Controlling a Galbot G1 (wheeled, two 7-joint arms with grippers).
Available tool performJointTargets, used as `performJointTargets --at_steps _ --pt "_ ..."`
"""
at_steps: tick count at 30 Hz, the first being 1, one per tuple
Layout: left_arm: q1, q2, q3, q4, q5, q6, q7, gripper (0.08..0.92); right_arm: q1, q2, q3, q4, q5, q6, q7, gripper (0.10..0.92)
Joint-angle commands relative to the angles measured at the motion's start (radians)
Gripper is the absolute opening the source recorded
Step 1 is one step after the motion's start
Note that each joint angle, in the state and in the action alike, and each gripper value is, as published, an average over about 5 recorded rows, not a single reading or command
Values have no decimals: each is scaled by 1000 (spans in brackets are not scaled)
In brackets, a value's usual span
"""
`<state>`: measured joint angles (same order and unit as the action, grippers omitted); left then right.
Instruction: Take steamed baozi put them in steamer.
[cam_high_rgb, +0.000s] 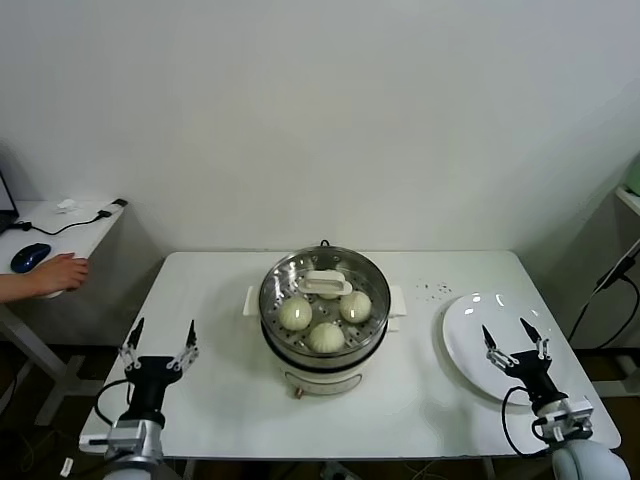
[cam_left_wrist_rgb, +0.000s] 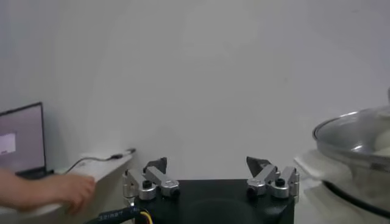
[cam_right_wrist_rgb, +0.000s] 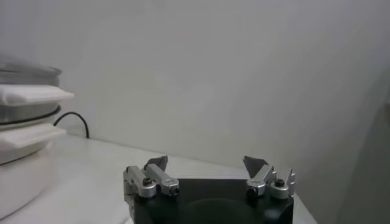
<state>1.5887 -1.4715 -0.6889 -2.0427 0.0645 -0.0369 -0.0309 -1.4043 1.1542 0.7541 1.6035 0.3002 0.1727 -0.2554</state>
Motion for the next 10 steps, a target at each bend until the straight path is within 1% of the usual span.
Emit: performJointTargets --at_steps 1,4,10 --pt "75 -36 -51 43 -61 -139 33 823 -51 18 21 51 57 -17 -8 823" --pt "85 -47 -42 38 -39 -145 40 823 -51 21 25 51 54 -15 -8 823" --pt "92 -45 -27 31 -11 -148 44 823 -54 21 34 54 53 -14 -8 823"
